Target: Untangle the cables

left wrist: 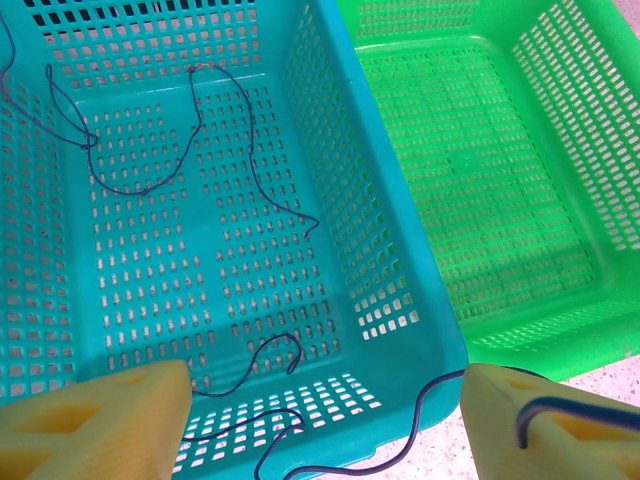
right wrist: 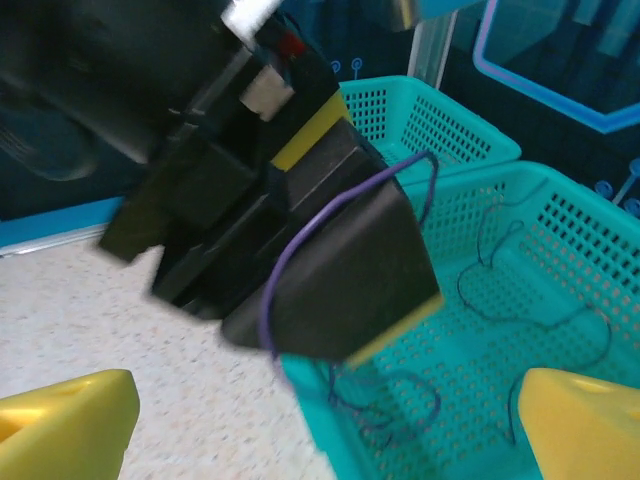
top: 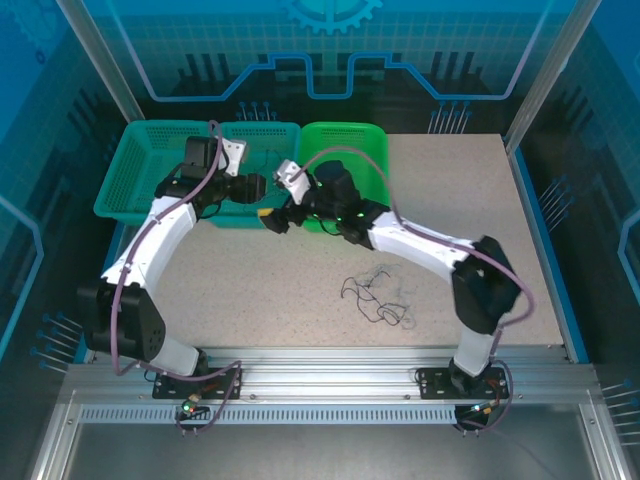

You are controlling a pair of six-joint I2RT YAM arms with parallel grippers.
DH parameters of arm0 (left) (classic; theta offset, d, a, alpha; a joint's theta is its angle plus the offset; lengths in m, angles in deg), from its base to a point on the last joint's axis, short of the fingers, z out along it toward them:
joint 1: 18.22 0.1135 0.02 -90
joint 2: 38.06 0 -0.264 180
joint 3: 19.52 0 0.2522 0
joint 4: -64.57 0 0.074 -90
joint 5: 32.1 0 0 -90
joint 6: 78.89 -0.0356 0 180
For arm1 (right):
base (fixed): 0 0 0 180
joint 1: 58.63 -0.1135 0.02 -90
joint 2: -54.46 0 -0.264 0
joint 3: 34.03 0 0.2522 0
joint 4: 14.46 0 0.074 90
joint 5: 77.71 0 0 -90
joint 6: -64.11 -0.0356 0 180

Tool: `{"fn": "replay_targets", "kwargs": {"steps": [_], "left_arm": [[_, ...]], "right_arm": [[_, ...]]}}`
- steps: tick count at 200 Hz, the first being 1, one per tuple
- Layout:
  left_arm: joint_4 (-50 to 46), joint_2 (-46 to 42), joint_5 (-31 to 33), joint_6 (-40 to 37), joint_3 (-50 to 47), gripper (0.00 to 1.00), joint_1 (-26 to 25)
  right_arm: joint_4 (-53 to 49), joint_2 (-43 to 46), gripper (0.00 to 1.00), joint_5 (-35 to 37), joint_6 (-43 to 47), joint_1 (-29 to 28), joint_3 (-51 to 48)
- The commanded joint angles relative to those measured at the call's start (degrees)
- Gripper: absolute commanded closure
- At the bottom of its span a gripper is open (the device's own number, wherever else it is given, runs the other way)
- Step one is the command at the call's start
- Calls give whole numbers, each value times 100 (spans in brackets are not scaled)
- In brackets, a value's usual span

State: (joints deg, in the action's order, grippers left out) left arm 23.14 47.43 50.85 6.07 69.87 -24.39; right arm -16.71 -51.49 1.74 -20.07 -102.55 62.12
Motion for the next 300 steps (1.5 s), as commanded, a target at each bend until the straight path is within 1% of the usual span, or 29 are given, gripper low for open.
{"fn": "replay_targets", "kwargs": {"steps": [1, 8, 13, 18, 28, 38, 46, 54, 69, 82, 98, 110, 119, 131, 142, 163, 175, 190, 203, 207, 212, 218, 225, 232, 235, 237, 240, 259, 300], "left_arm": [[68, -261, 10, -147, -67, 28, 11], [83, -302, 6, -147, -90, 28, 20], [93, -330, 2, -147, -108, 28, 20], [102, -347, 11, -145, -128, 28, 26], [94, -375, 24, -155, -139, 28, 37], [94, -391, 42, -129, -140, 28, 74], [107, -394, 46, -39, -137, 28, 134], [126, -400, 65, 83, -135, 28, 205], [144, -437, 52, 293, -108, 28, 388], [202, -534, 117, 416, -134, 27, 528], [254, -694, 279, 494, -185, 27, 668], [319, -805, 384, 516, -244, 27, 769], [384, -873, 416, 530, -303, 27, 833], [433, -924, 388, 561, -355, 27, 896], [443, -936, 325, 581, -363, 27, 916], [531, -962, 115, 632, -425, 27, 956], [566, -987, 64, 693, -451, 28, 994], [724, -1108, 24, 774, -550, 27, 1074], [829, -1175, -7, 811, -615, 28, 1118], [837, -1184, -16, 818, -620, 28, 1118], [844, -1175, -34, 827, -618, 28, 1118], [841, -1164, -56, 837, -620, 28, 1118], [850, -1147, -84, 840, -620, 27, 1119], [852, -1124, -95, 844, -620, 27, 1124], [843, -1111, -95, 845, -616, 27, 1119], [844, -1106, -95, 846, -613, 27, 1123], [837, -1091, -95, 845, -612, 27, 1123], [821, -1044, -116, 851, -603, 27, 1127], [884, -1052, -217, 868, -636, 27, 1127]], "right_arm": [[646, -691, 5, -183, 515, -14, 682], [630, -909, 12, -168, 446, 16, 903], [570, -1053, 22, -181, 394, 41, 1043], [495, -1141, 35, -195, 349, 49, 1197], [458, -1257, 56, -241, 244, 64, 1271], [482, -1279, 73, -450, 231, 82, 1230], [429, -1262, 89, -581, 251, 77, 1227], [145, -1232, 100, -616, 261, 81, 1243], [-42, -1155, 100, -511, 195, 78, 1190], [-20, -1066, 100, -273, 77, 107, 1077], [10, -1078, 100, 253, -291, 231, 1094], [-295, -1241, 100, 799, -669, 375, 1455], [-735, -1493, 100, 1224, -977, 489, 1946], [-1481, -1934, 100, 1602, -1507, 689, 2752], [-2099, -2355, 100, 1665, -1921, 858, 3463], [-2717, -3243, 100, 1578, -1606, 791, 4685], [-3348, -3810, 100, 1583, -1419, 670, 5620], [-4091, -4470, 100, 1690, -1453, 604, 6673], [-4383, -4836, 100, 1417, -1494, 604, 7270], [-4452, -4904, 93, 1329, -1480, 596, 7379], [-4527, -4957, 80, 1259, -1470, 585, 7478], [-4624, -4952, 59, 1231, -1446, 579, 7533], [-4746, -4887, 37, 1288, -1432, 569, 7513], [-4840, -4766, 19, 1385, -1460, 577, 7426], [-4868, -4702, 6, 1408, -1469, 580, 7371], [-4886, -4657, 1, 1409, -1474, 589, 7338], [-4900, -4577, 0, 1385, -1479, 602, 7271], [-5070, -4087, 0, 1116, -1615, 719, 6906], [-5450, -3341, 0, 633, -1726, 806, 6723]]}}
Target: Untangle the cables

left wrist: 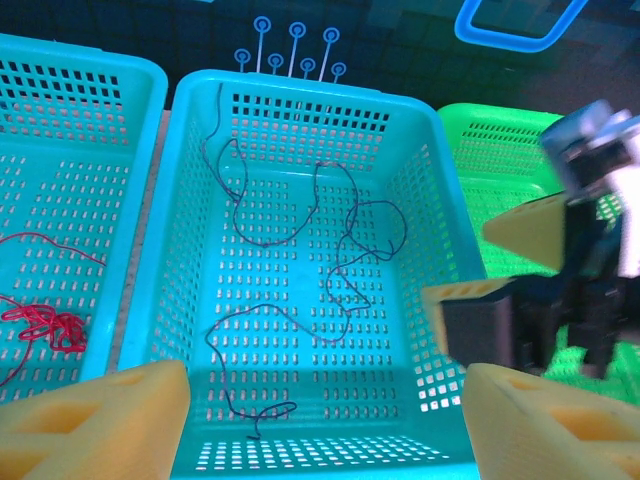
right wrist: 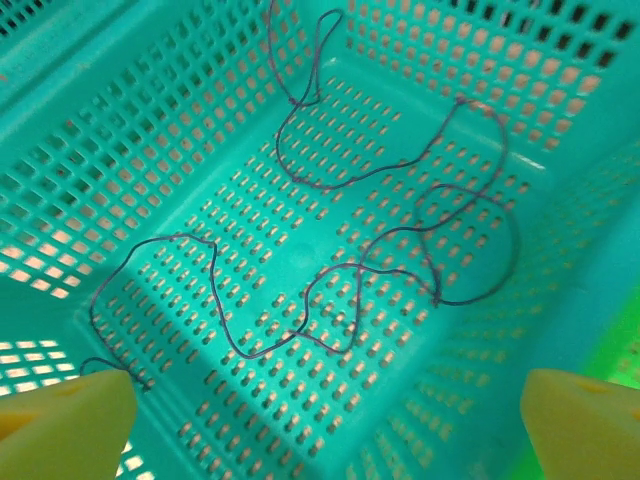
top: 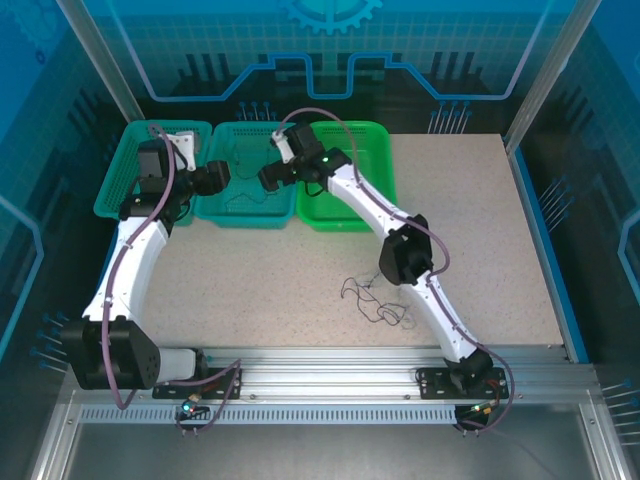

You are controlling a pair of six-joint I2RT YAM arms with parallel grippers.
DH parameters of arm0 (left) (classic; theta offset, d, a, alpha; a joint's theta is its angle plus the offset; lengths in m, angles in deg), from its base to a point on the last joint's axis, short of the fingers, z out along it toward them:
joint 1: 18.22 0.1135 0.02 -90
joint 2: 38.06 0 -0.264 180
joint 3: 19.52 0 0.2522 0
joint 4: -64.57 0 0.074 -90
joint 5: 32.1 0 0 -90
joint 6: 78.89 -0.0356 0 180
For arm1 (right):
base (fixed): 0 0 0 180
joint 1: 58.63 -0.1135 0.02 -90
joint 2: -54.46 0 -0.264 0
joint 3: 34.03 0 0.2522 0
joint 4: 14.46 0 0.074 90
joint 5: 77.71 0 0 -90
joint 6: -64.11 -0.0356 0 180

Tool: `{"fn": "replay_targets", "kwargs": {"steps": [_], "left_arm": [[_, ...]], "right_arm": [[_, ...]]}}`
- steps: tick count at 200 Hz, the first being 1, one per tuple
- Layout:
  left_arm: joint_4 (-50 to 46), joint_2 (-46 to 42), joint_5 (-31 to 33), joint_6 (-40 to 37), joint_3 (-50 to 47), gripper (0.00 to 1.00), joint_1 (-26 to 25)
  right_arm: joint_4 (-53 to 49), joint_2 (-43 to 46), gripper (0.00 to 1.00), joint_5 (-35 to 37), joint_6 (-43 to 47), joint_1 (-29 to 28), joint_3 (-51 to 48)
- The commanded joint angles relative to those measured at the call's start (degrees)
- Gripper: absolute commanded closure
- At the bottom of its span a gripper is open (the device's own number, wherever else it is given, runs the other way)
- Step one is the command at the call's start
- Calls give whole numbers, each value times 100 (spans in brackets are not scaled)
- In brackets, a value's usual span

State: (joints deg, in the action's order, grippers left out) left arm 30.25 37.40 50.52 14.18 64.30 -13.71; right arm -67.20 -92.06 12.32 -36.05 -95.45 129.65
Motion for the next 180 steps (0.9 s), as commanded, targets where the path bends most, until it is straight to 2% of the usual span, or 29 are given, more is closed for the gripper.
{"fn": "replay_targets", "kwargs": {"steps": [1, 22, 39, 55, 72, 90, 112, 134, 151, 180], "left_arm": [[179, -49, -189, 60, -80, 27, 58], [290, -84, -321, 124, -131, 27, 58], [470, -117, -628, 305, -166, 27, 59], [776, -161, -1002, 676, -229, 28, 52], [997, -155, -1402, 1154, -216, 31, 18], [1023, -145, -1675, 1494, -105, 32, -214], [952, -303, -1690, 1453, -24, 32, -812], [950, -580, -1529, 1587, -115, 33, -1620], [852, -785, -1096, 1911, -353, 33, -2381], [1062, -1019, -125, 2481, -1206, 34, -3935]], "right_arm": [[-409, 731, 0, -438, -128, 96, -28], [-619, 1221, 0, -630, -268, 109, -150], [-633, 1976, 0, -813, -489, 163, -800], [-296, 3002, 0, -883, -690, 225, -2087], [300, 4301, 0, -796, -763, 286, -3934], [680, 5594, 0, -600, -812, 349, -5518], [751, 7027, 0, -167, -1018, 444, -7076], [742, 8310, 0, 334, -1422, 577, -8538], [719, 9149, 0, 557, -1824, 698, -9511], [527, 9965, 0, 317, -2280, 798, -10641]]}}
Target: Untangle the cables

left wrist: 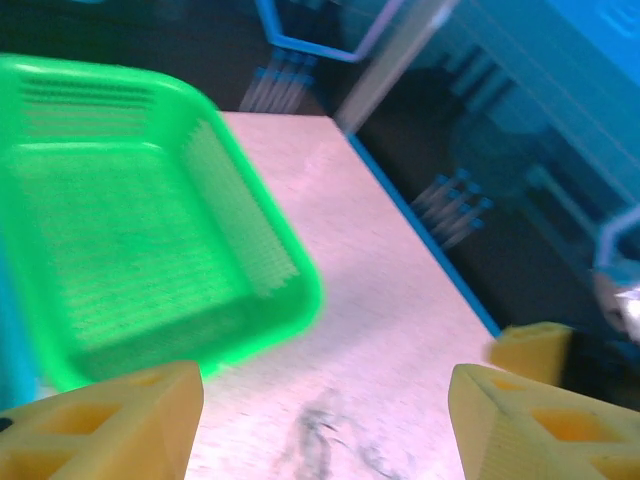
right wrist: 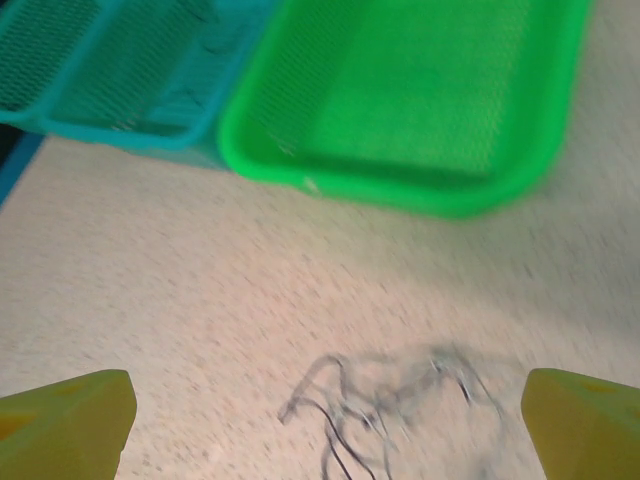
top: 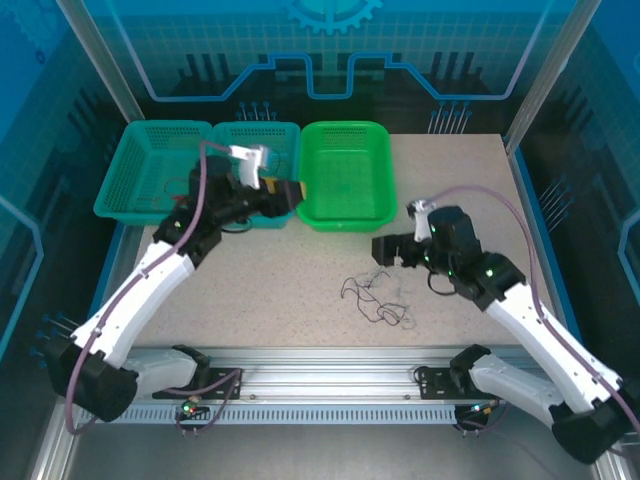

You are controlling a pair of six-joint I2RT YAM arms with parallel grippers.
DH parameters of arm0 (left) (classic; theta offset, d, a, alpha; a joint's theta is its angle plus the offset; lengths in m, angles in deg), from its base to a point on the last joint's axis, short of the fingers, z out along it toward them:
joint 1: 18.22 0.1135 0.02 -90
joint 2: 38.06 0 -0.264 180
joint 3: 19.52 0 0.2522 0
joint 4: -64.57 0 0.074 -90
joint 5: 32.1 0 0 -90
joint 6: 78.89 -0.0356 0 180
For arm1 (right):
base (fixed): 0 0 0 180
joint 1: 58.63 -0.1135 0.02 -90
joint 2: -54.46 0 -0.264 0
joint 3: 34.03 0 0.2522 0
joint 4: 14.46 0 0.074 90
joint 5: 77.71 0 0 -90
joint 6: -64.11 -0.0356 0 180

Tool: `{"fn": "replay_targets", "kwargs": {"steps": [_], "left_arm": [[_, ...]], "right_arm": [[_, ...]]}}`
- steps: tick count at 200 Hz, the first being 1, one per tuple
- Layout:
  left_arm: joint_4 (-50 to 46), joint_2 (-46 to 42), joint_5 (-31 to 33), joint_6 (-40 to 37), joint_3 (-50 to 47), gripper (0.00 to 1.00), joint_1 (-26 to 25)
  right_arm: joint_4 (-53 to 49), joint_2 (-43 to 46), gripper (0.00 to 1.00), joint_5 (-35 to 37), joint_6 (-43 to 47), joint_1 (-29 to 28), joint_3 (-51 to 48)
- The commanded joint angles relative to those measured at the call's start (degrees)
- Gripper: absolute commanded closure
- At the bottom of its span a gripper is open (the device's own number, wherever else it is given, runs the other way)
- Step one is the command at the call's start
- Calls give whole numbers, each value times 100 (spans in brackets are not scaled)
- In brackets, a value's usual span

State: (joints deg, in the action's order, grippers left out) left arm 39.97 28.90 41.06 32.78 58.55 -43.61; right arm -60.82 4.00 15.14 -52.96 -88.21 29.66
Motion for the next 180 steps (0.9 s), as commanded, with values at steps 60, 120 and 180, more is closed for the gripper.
{"fn": "replay_targets", "kwargs": {"steps": [60, 120, 180], "left_arm": [[53, 860, 2696, 2809, -1554, 51, -3241], [162, 2430, 3389, 2802, -1229, 54, -3560], [319, 3292, 3707, 2271, -1026, 59, -3380]], "right_arm": [[-222, 174, 0, -359, -788, 81, -1219], [-151, 47, 0, -387, -839, 67, -1260], [-231, 213, 0, -350, -826, 60, -1260]]}}
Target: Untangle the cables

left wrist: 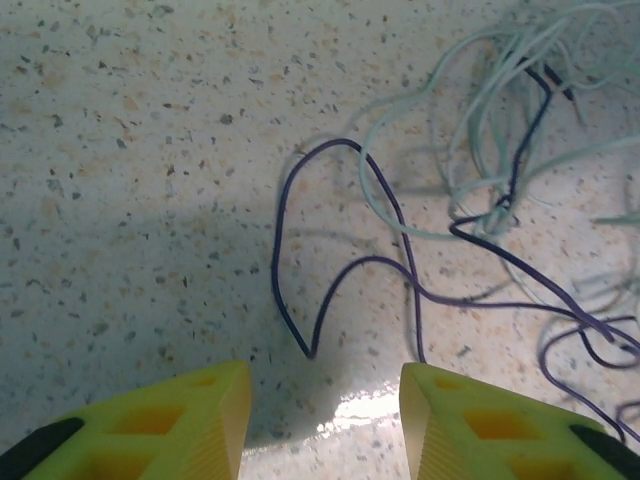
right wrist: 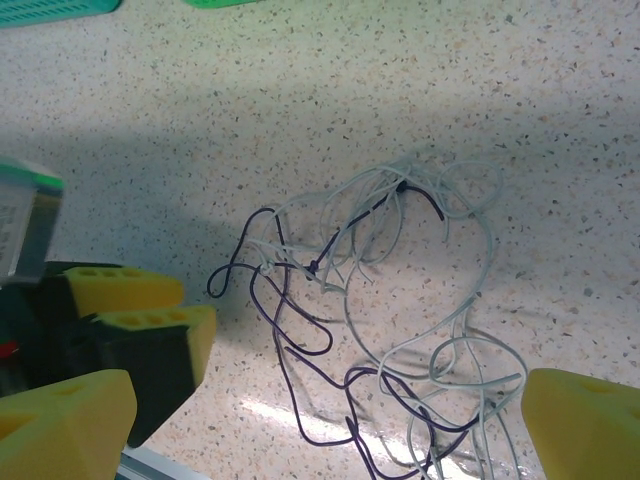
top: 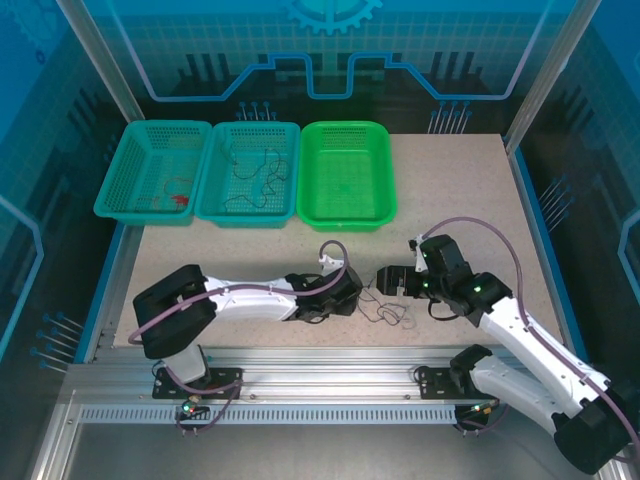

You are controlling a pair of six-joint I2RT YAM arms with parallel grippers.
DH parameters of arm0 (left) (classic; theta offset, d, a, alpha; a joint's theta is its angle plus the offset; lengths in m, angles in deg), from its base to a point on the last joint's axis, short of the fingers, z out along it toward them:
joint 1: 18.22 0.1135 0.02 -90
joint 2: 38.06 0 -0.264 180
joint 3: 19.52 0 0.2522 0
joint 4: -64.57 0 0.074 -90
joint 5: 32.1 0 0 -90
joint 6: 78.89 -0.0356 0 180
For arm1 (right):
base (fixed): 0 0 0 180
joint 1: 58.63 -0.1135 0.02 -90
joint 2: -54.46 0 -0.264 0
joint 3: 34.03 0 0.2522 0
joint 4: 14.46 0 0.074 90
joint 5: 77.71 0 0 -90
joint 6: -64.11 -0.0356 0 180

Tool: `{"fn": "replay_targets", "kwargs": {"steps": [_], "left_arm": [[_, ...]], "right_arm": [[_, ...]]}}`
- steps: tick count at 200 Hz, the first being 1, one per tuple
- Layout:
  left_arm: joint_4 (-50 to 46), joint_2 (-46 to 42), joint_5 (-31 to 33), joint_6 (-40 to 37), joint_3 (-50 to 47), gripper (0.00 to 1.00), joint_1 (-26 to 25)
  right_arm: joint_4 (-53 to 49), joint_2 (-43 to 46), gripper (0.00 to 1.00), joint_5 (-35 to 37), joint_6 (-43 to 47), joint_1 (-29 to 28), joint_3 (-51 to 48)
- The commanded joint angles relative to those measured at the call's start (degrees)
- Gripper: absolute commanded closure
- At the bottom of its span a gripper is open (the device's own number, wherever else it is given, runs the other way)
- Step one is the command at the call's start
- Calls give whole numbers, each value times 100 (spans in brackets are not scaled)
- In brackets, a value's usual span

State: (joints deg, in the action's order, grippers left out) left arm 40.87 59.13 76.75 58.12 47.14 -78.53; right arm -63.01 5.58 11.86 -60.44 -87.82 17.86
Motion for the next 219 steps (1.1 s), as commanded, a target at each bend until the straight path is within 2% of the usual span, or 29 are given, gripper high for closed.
{"fn": "replay_targets", "kwargs": {"steps": [1, 29, 54, 73, 98, 113, 125, 143, 167, 191, 219], "left_arm": [[242, 281, 128, -262, 115, 59, 115], [422, 552, 84, -245, 170, 72, 178], [720, 603, -246, -413, 143, 100, 175], [912, 541, -496, -472, 54, 100, 178], [1126, 278, -589, -496, -187, 100, 178], [1212, 76, -604, -605, -319, 100, 176], [1250, -111, -629, -742, -436, 100, 176], [1251, -453, -608, -855, -653, 100, 171], [966, -1040, -289, -919, -964, 100, 178], [173, -1701, 172, -797, -1056, 100, 325], [-372, -2806, 275, -675, -1378, 100, 863]], "right_arm": [[-16, 55, 0, -25, -78, 20, -79], [70, -67, 0, -221, -114, 3, -60], [255, -396, 0, -448, -98, -123, -35], [295, -973, 1, -427, -137, -298, 120], [655, -1798, 9, -422, -183, -615, 364], [963, -2286, 18, -237, -294, -691, 398], [1157, -2589, 31, -31, -321, -661, 421], [1382, -2808, 61, 257, -299, -493, 416], [1583, -2780, 100, 289, -266, 27, 274], [1477, -2578, 100, 536, -207, 641, 83], [1457, -2119, 100, 572, -236, 1386, -192]]}}
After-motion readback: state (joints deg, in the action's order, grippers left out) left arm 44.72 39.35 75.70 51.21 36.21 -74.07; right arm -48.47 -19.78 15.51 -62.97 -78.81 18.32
